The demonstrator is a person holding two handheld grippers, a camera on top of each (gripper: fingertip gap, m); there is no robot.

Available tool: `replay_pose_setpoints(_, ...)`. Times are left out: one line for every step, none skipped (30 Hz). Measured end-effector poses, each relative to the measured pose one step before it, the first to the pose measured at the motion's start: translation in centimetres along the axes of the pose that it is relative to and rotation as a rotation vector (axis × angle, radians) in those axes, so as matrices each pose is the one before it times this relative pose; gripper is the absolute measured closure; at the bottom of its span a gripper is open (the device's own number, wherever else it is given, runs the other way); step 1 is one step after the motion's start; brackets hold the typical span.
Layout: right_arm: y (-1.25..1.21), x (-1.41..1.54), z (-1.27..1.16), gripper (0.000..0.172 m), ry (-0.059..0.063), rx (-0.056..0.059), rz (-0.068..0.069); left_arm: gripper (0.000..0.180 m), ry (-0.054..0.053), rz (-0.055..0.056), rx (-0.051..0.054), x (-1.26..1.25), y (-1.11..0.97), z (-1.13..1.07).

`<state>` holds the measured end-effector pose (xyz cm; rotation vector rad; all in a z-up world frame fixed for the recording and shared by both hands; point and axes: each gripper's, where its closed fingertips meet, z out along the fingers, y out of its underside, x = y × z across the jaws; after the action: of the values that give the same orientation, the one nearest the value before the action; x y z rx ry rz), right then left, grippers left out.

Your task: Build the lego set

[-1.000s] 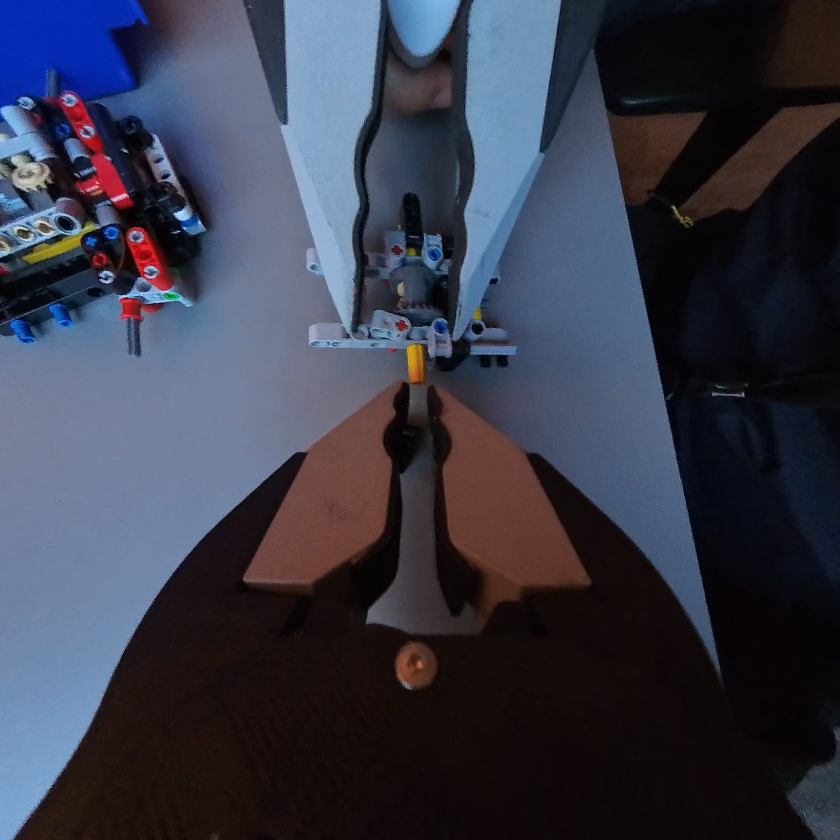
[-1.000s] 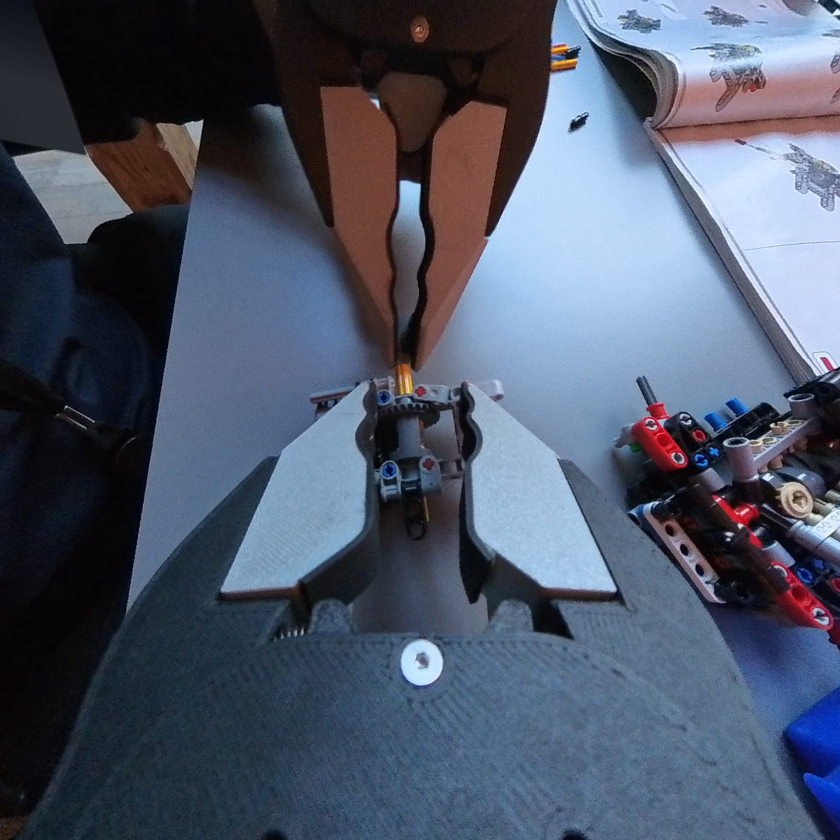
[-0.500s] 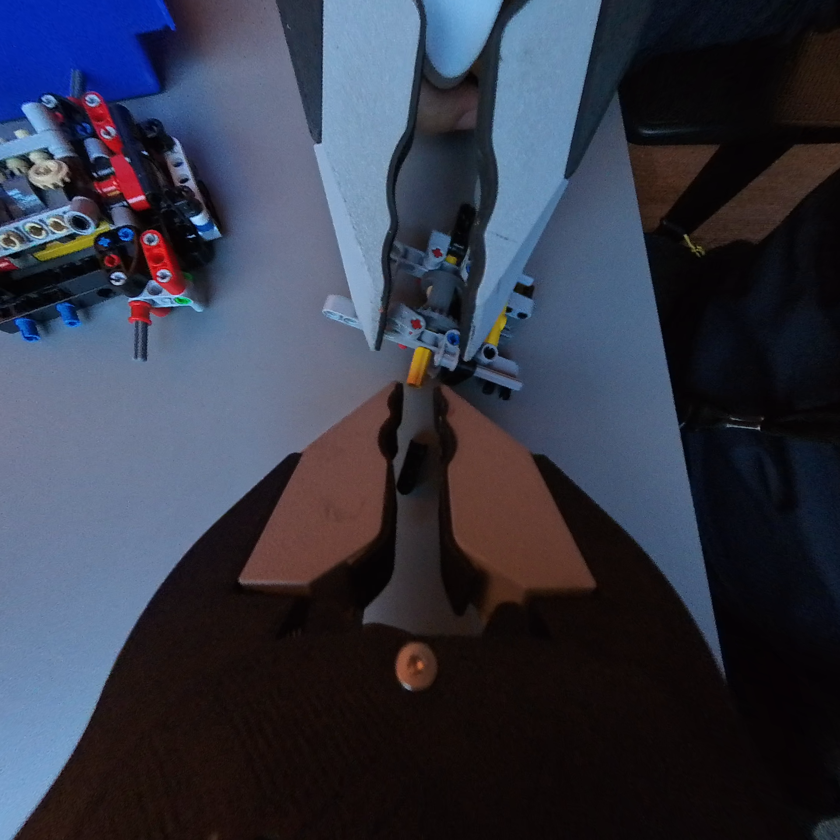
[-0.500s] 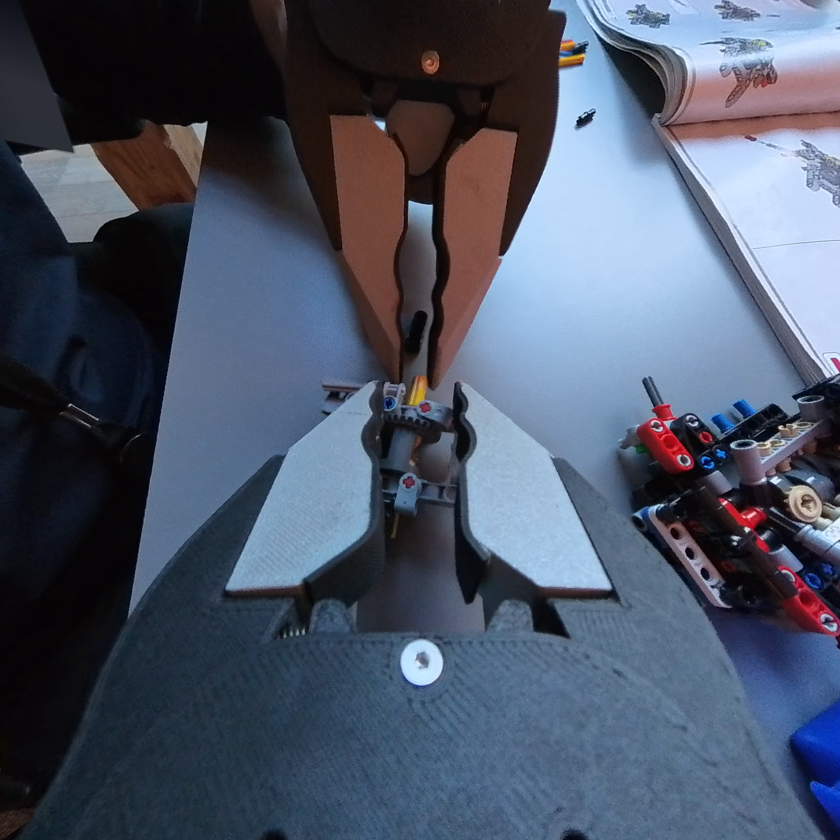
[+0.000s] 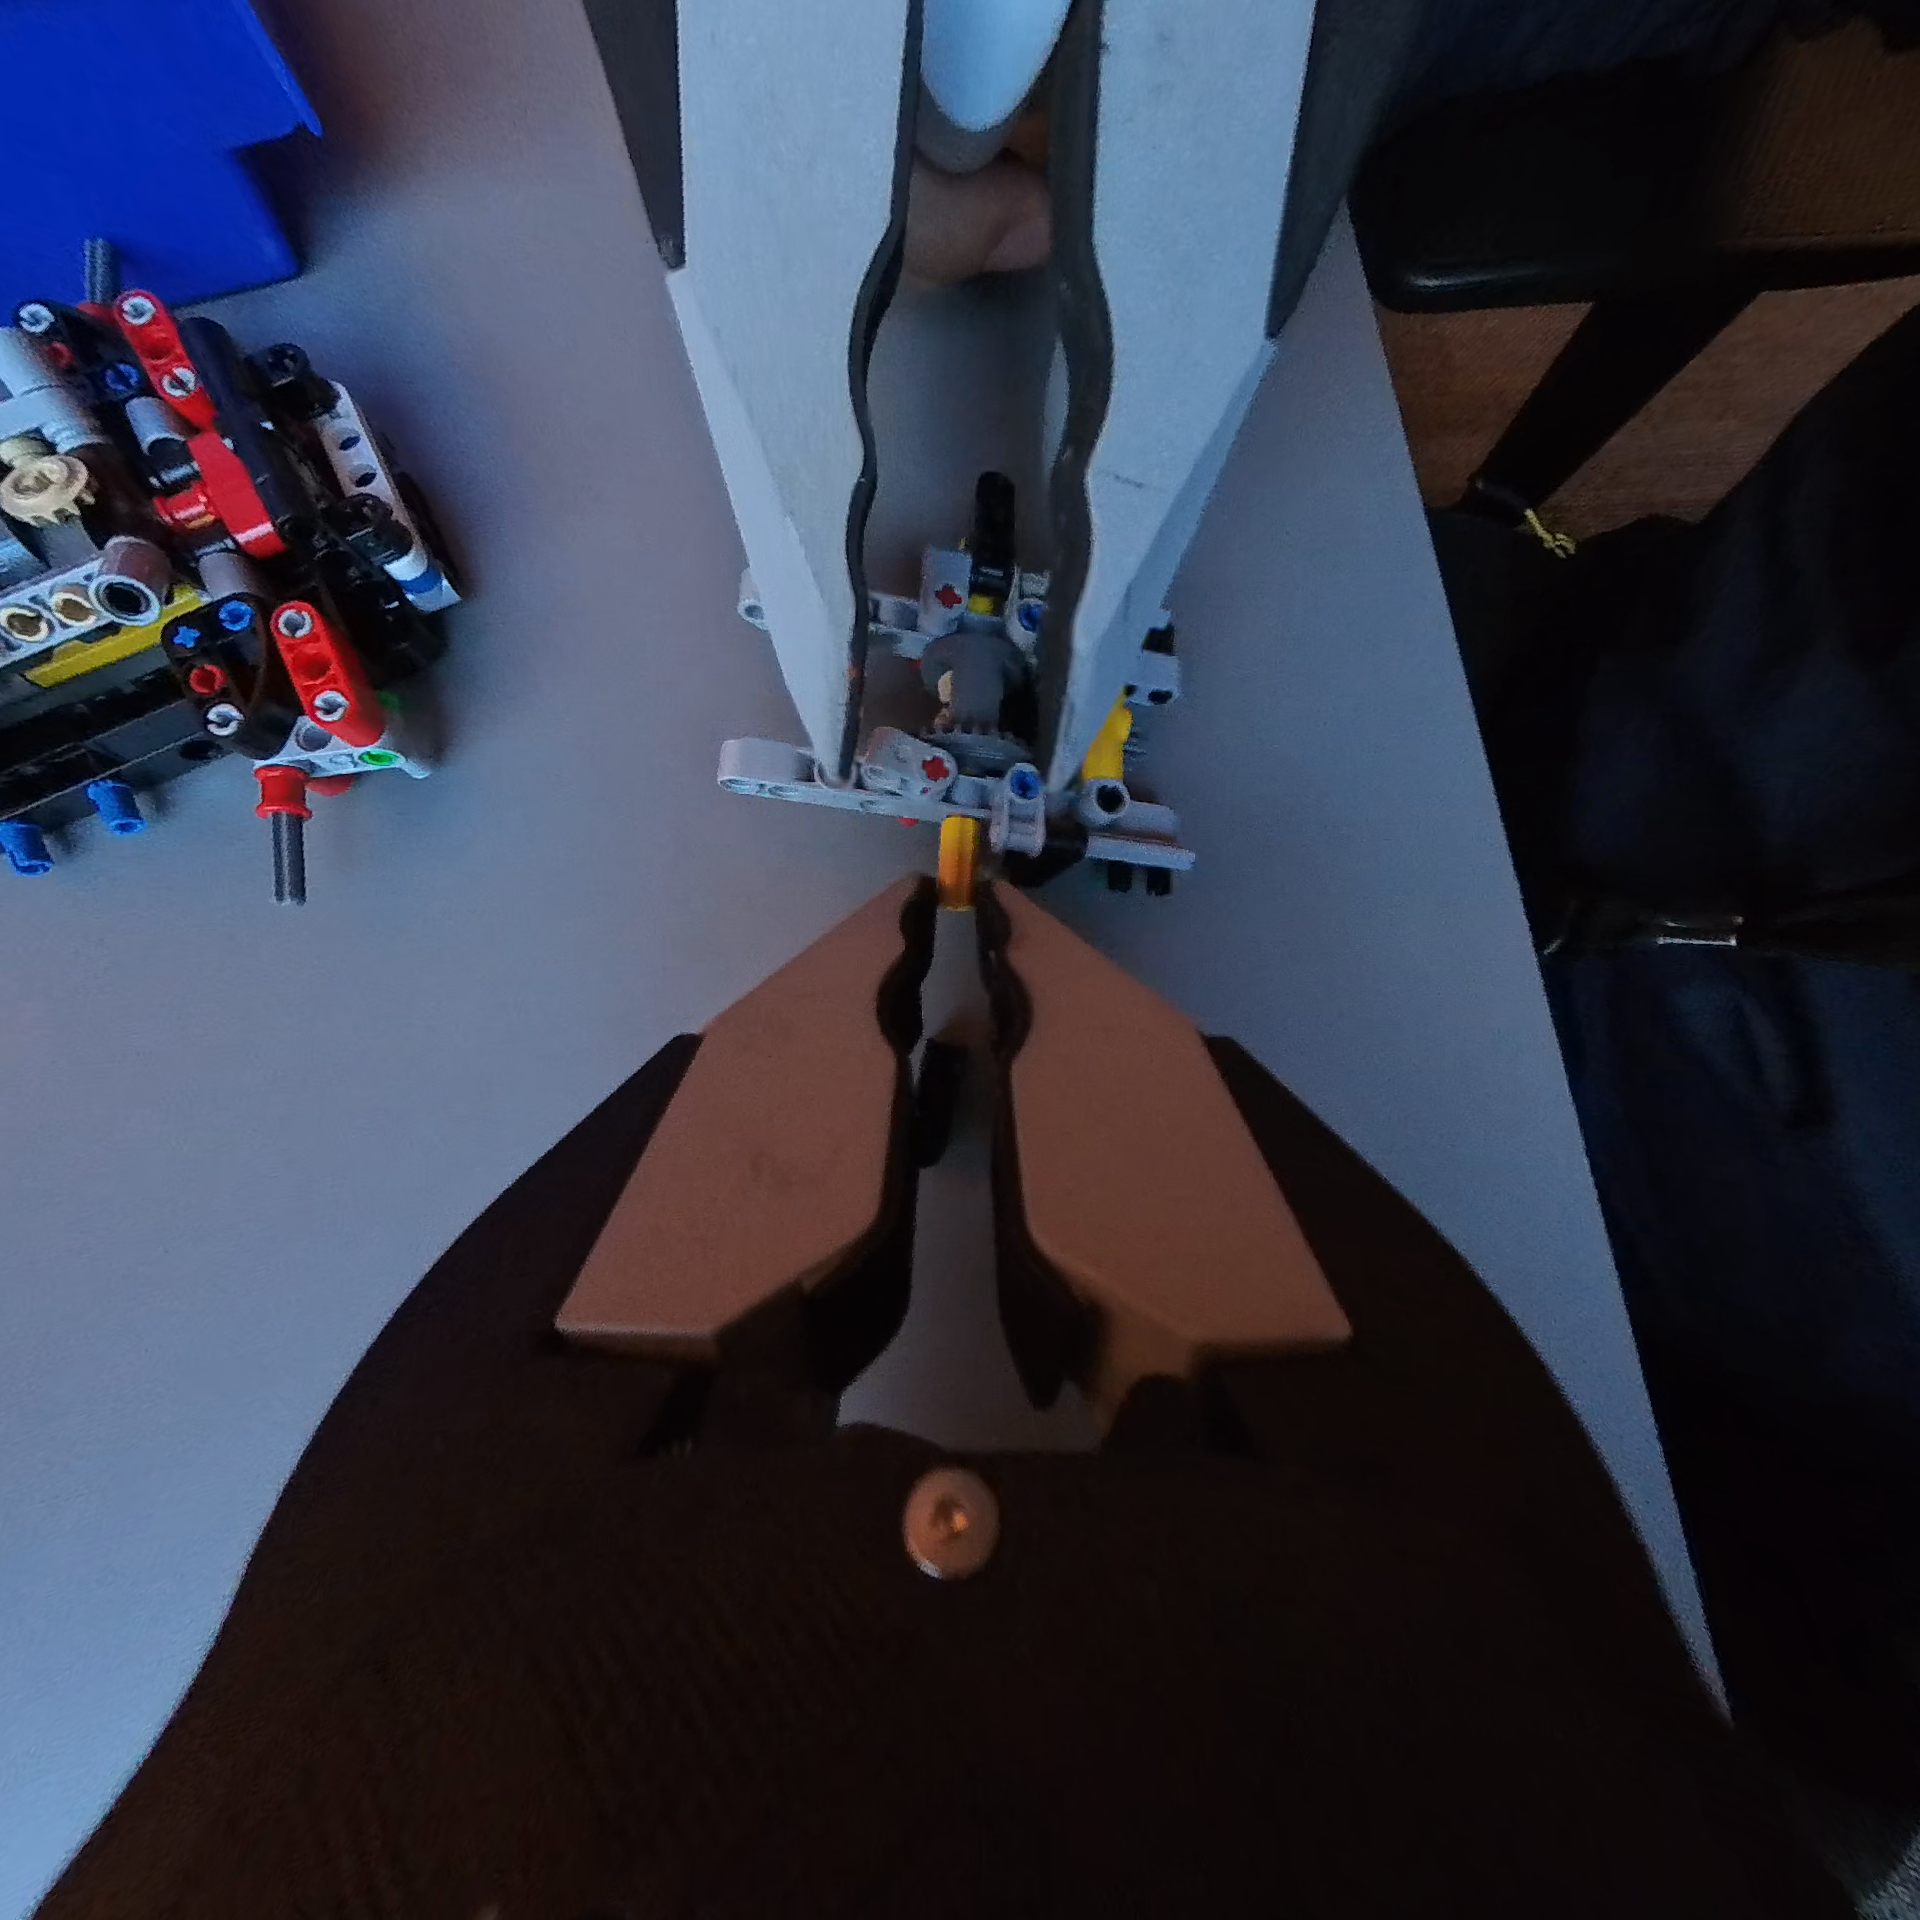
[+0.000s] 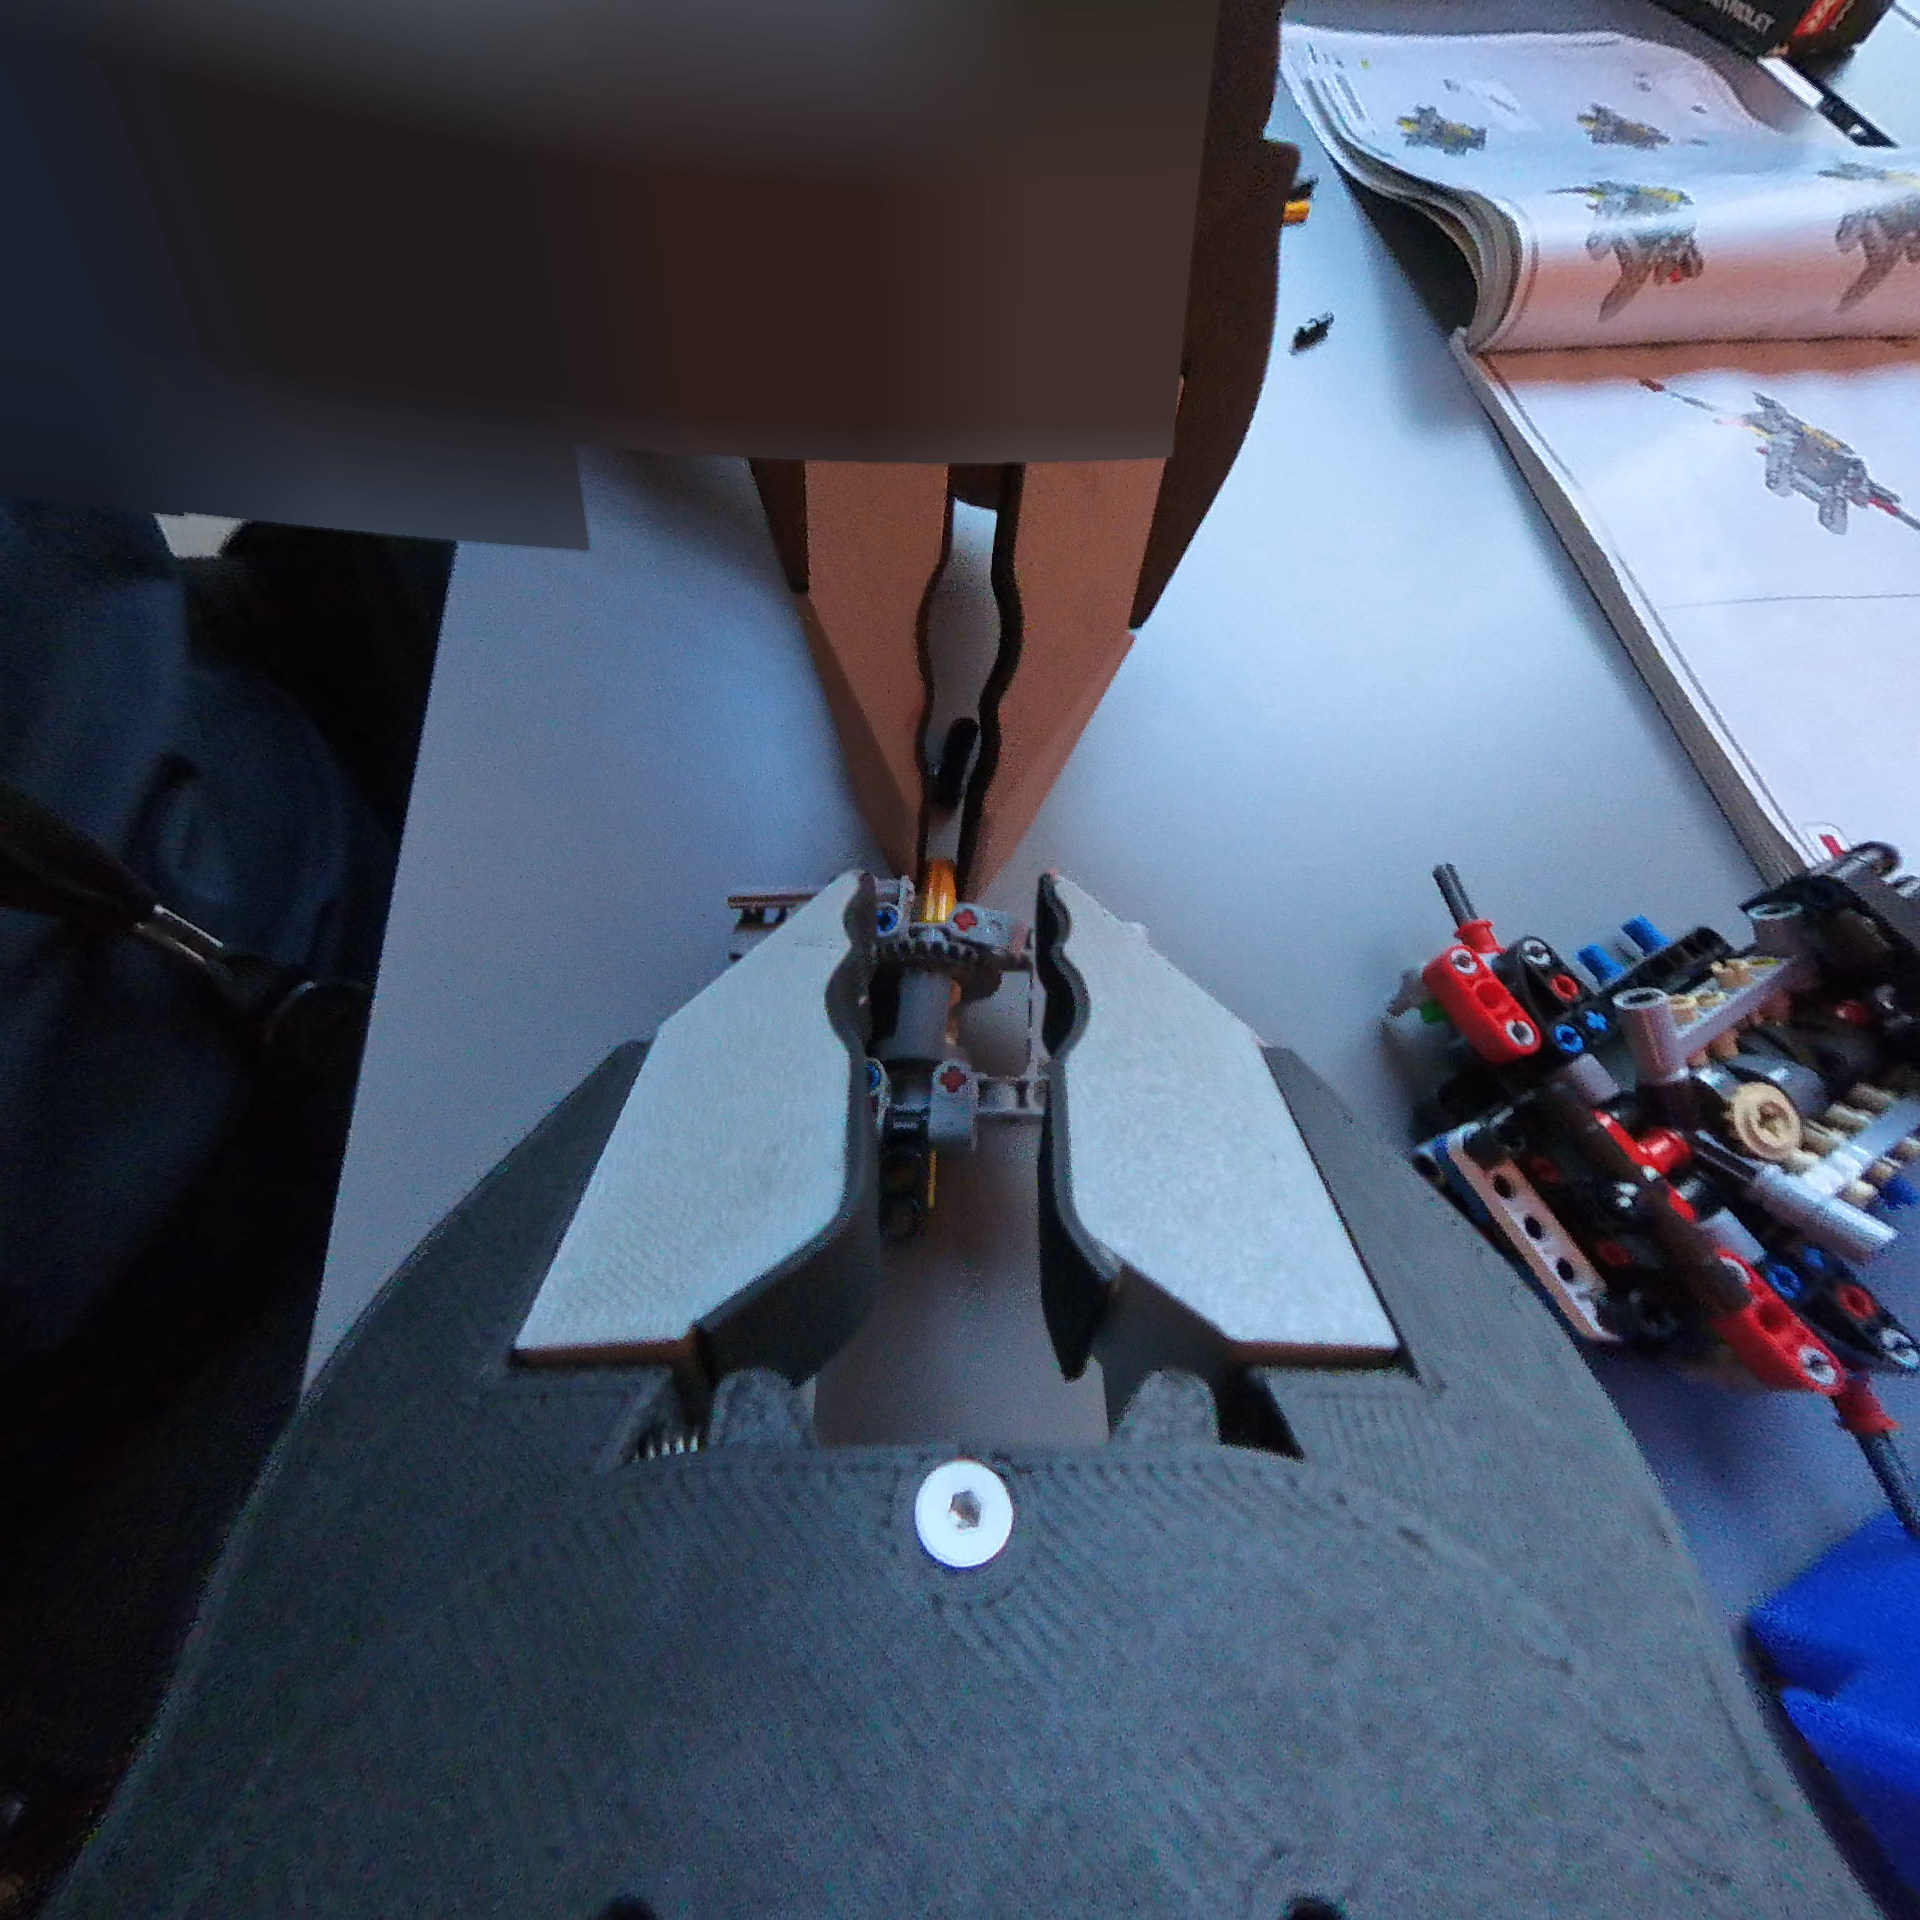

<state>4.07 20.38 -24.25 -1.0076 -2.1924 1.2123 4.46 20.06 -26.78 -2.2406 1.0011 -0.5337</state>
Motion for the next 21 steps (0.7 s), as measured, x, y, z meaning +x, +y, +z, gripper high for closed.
replay_pose_setpoints(0.180,0.112,-0.160,0.146,0.0110,-0.0091,-0.0087,0.176,-0.0032,0.0013,0.0037,0.018,-0.059,-0.025)
replay_pose_setpoints(0.095,0.100,-0.183,0.147,0.0068,-0.0019,-0.0030,0.176,-0.0047,0.0023,-0.0012,-0.020,0.012,0.005)
replay_pose_setpoints(0.026,0.046,-0.170,0.148,-0.0010,0.0039,0.0060,0.176,-0.0037,0.0033,-0.0029,-0.004,0.035,0.036)
replay_pose_setpoints(-0.009,0.012,-0.131,0.148,-0.0055,0.0051,0.0115,0.176,-0.0062,0.0039,0.0017,-0.043,-0.032,0.014)
replay_pose_setpoints(0.028,0.002,-0.099,0.148,-0.0055,0.0026,0.0099,0.176,-0.0069,0.0033,0.0022,-0.054,-0.023,0.001)
replay_pose_setpoints(0.087,0.045,-0.074,0.148,-0.0005,-0.0029,0.0049,0.176,-0.0070,0.0012,0.0016,-0.075,-0.002,-0.005)
replay_pose_setpoints(0.098,0.046,-0.061,0.147,0.0032,-0.0050,-0.0008,0.176,-0.0046,-0.0016,0.0021,-0.066,-0.002,0.001)
replay_pose_setpoints(0.086,-0.016,-0.031,0.147,0.0021,-0.0058,-0.0038,0.176,-0.0021,-0.0035,0.0023,-0.051,0.011,-0.015)
replay_pose_setpoints(0.083,-0.100,0.013,0.147,-0.0014,-0.0074,-0.0047,0.176,-0.0005,-0.0051,0.0033,-0.045,0.008,-0.022)
replay_pose_setpoints(0.126,-0.082,0.050,0.146,0.0012,-0.0109,-0.0052,0.176,0.0045,-0.0069,0.0031,0.021,0.013,0.000)
replay_pose_setpoints(0.174,0.014,0.108,0.145,0.0073,-0.0140,-0.0067,0.176,0.0060,-0.0070,0.0030,0.054,0.010,0.017)
replay_pose_setpoints(0.174,0.018,0.127,0.145,0.0079,-0.0134,-0.0076,0.176,0.0023,-0.0043,0.0038,0.022,-0.010,0.007)
replay_pose_setpoints(0.144,-0.027,0.172,0.144,0.0036,-0.0098,-0.0061,0.176,-0.0012,-0.0014,0.0018,-0.012,-0.009,-0.003)
replay_pose_setpoints(0.072,-0.019,0.180,0.144,0.0026,-0.0052,-0.0041,0.176,-0.0022,-0.0004,0.0002,-0.020,-0.004,-0.010)
replay_pose_setpoints(0.021,0.029,0.137,0.143,0.0049,-0.0016,-0.0050,0.176,-0.0035,0.0007,-0.0033,-0.036,0.028,0.011)
replay_pose_setpoints(-0.008,0.019,0.083,0.143,0.0039,0.0002,-0.0077,0.176,-0.0014,0.0025,-0.0033,-0.006,0.059,0.024)
replay_pose_setpoints(-0.024,-0.001,0.024,0.143,0.0013,0.0014,-0.0067,0.176,-0.0013,0.0007,-0.0013,-0.015,0.033,0.048)
replay_pose_setpoints(-0.010,0.003,0.008,0.143,0.0004,0.0001,-0.0038,0.176,0.0000,-0.0006,0.0018,0.006,-0.015,0.003)
replay_pose_setpoints(-0.008,-0.001,0.014,0.143,-0.0005,0.0011,-0.0010,0.176,0.0003,0.0009,0.0009,0.006,0.003,-0.008)
replay_pose_setpoints(-0.024,0.003,0.009,0.143,-0.0004,0.0020,0.0000,0.176,-0.0002,0.0005,0.0008,-0.005,-0.008,-0.011)
replay_pose_setpoints(-0.016,-0.001,0.025,0.143,0.0002,0.0012,0.0001,0.176,-0.0002,-0.0002,-0.0007,-0.002,0.009,-0.005)
